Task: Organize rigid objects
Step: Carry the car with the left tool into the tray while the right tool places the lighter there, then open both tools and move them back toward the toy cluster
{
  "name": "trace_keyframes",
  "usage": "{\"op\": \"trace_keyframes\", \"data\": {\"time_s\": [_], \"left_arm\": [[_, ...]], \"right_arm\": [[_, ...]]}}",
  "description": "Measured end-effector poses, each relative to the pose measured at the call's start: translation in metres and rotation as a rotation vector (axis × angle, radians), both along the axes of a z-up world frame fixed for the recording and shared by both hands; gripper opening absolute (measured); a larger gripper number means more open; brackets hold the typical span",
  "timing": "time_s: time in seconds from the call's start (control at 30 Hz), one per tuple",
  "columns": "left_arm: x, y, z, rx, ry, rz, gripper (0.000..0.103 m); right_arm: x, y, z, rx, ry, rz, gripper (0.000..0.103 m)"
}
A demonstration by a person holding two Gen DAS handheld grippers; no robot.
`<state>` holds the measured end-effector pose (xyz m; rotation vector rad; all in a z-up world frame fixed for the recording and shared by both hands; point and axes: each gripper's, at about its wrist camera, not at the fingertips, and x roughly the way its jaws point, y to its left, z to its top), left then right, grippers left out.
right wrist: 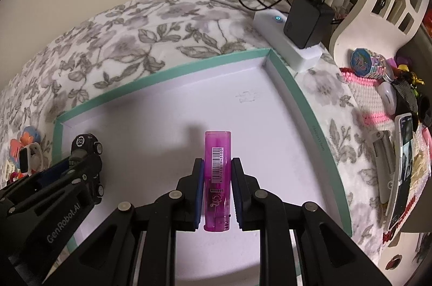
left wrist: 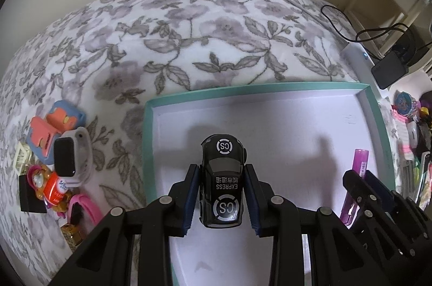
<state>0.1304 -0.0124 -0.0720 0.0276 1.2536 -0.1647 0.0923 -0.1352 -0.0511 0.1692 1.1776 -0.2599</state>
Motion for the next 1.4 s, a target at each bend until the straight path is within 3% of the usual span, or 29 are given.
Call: {"op": "trace_keyframes", "data": {"time_s": [0.3,0.7,0.8,0.9,1.0,1.07,1.2,1.23,1.4], "left_arm": [[0.003,-0.001,-0.008,0.015,0.013,0.007,0.036],[-0.001,0.005,0.004,0.010,0.005,0.022,0.036],[-0.002,0.010,0.007,0.004,0.004,0.037,0.037],[-0.003,0.017,0.013,-0.001,-0.001,0.058,0.037],[-0.003,0.020,0.016,-0.001,-0.011,0.072,0.050],[-0.002,0.025,0.020,-0.001,-0.024,0.092,0.068],[-0.002,0.039,0.026,-0.006,-0.044,0.133,0.072],[-0.003,0.043,0.028,-0.011,-0.051,0.143,0.077],[-0.007,0.060,0.034,-0.003,-0.088,0.185,0.097]], "right_arm": [[0.005,0.001,-0.009,-0.006,0.035,0.013,0.020],[0.005,0.000,-0.004,-0.009,0.038,0.004,0.021],[0.005,0.000,-0.002,-0.005,0.033,0.003,0.027],[0.004,0.000,0.001,-0.005,0.023,0.003,0.045],[0.004,0.000,0.003,0.001,0.010,0.007,0.055],[0.003,0.001,0.005,-0.001,0.000,0.012,0.067],[0.001,0.004,0.008,-0.003,-0.008,0.023,0.074],[0.001,0.005,0.008,-0.002,-0.011,0.025,0.079],[-0.001,0.008,0.011,-0.004,-0.023,0.037,0.080]]}}
